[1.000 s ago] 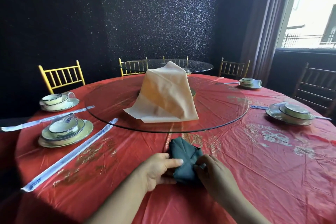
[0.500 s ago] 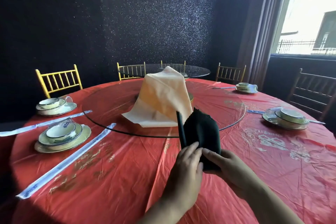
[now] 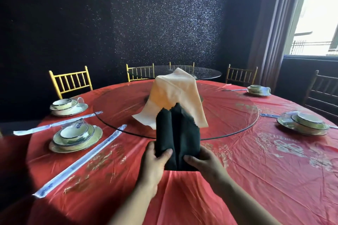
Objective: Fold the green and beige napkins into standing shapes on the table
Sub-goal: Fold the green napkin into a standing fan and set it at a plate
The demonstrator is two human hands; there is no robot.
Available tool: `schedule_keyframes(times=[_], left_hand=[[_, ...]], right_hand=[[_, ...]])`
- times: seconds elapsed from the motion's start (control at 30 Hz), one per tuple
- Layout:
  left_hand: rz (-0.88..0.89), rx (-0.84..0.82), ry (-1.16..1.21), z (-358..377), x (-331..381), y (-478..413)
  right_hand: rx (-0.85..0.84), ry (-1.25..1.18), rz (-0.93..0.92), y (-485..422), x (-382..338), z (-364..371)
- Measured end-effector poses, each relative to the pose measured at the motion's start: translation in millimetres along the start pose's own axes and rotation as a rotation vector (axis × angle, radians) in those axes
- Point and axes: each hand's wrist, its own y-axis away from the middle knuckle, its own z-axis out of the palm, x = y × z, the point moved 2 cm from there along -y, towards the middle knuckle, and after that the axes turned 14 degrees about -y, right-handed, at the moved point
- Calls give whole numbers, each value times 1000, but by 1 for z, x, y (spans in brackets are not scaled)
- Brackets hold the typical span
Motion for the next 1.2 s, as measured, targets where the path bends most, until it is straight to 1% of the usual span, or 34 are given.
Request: schedule_keyframes(times=[0.07, 0.13, 0.3, 0.37, 0.47, 0.53, 0.6, 0.7, 0.8, 0.9, 1.0, 1.13, 1.2], left_hand=[[18, 70, -61, -17, -6, -9], [26, 117, -88, -36, -12, -17], [76, 168, -102, -89, -16, -40], [82, 172, -98, -109, -15, -47], [97, 158, -85, -135, -17, -52], [72, 162, -58, -147, -23, -54], [33, 182, -5, -154, -30, -52], [26, 212, 48, -157, -37, -51], [26, 250, 121, -158, -41, -55], [-22, 305, 240, -161, -47, -59], [-72, 332, 358, -164, -53, -58], [-108, 378, 378, -164, -55, -56], [-127, 396, 403, -163, -53, -55]], right_hand=[[55, 157, -17, -17, 11, 19], [97, 229, -18, -27, 21, 44], [90, 145, -16, -43, 44, 109], [95, 157, -14, -51, 56, 128], [155, 195, -22, -59, 67, 153], [190, 218, -13, -59, 74, 164], [192, 270, 4, -59, 81, 171], [199, 329, 23, -60, 85, 175], [257, 430, -20, -64, 84, 167], [258, 365, -100, -66, 85, 157], [234, 315, -130, -63, 84, 154], [246, 305, -129, -54, 83, 149], [252, 225, -105, -49, 81, 147]])
